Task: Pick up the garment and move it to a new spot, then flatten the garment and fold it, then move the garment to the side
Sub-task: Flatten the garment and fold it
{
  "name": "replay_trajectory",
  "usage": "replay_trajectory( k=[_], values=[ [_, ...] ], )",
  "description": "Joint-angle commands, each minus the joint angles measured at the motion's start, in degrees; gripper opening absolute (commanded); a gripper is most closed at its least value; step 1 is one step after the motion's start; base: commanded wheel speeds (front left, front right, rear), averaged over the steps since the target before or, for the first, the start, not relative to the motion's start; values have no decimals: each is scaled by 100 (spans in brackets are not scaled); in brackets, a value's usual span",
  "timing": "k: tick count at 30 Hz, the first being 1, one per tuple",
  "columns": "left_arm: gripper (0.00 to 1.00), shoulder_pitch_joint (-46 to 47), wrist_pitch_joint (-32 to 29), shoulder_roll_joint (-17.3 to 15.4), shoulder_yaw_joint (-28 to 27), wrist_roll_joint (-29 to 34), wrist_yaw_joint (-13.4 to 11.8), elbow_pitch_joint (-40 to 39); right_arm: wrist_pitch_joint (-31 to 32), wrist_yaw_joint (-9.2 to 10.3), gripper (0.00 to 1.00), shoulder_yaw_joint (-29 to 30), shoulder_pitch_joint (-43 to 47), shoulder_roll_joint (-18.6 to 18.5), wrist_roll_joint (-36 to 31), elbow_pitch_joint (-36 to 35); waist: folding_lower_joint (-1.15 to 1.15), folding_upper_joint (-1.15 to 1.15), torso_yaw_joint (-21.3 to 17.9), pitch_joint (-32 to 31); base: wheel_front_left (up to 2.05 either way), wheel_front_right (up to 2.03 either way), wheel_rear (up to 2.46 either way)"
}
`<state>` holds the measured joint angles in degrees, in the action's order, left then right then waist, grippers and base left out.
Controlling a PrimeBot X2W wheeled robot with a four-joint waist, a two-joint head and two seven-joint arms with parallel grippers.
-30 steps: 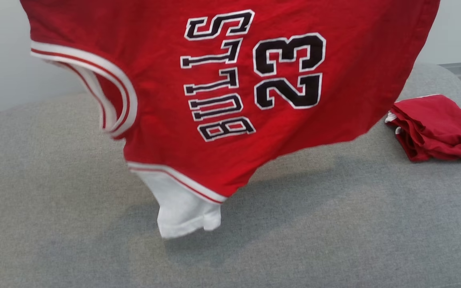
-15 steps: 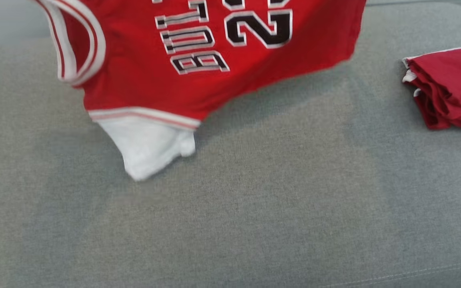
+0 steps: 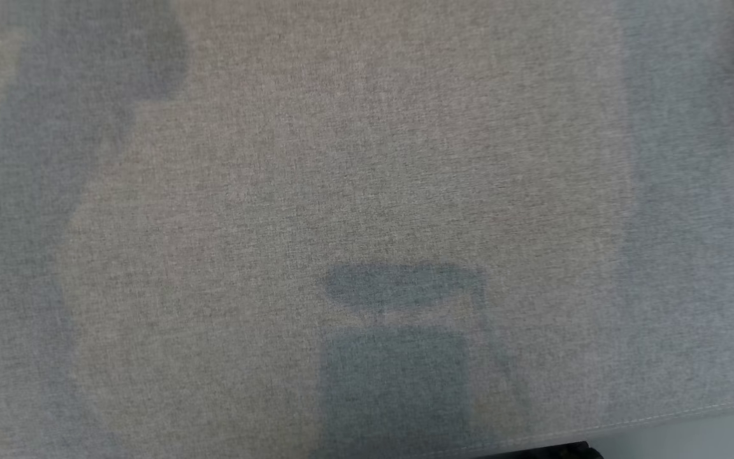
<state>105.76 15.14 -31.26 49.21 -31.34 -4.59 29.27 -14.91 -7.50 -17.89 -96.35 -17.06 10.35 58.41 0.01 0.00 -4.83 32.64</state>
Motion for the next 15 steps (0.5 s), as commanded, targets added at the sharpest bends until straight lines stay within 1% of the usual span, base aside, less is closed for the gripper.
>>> replay_trajectory(
  k=[1,4,8,11,15],
  values=[
    [0,-429,-8,0,-283,184,66,-185,-30,2,0,128,236,52,-34,-134,-1,0,221,1027,0,0,0],
    [0,-1420,-7,94,-946,502,194,-549,-29,4,0,426,768,33,-113,-315,-1,0,354,1070,0,0,0],
    [0,-2634,-6,194,-1787,869,468,-943,-30,4,0,768,1512,73,-52,-594,-1,0,445,914,0,0,0],
    [0,-3551,-6,307,-2391,1072,718,-1336,-31,4,0,973,2146,77,49,-947,-1,0,431,668,0,0,0],
    [0,-4776,-5,352,-3127,1414,953,-2111,-31,4,0,1241,3073,-3,217,-1642,-1,0,391,154,0,0,0]
  ],
)
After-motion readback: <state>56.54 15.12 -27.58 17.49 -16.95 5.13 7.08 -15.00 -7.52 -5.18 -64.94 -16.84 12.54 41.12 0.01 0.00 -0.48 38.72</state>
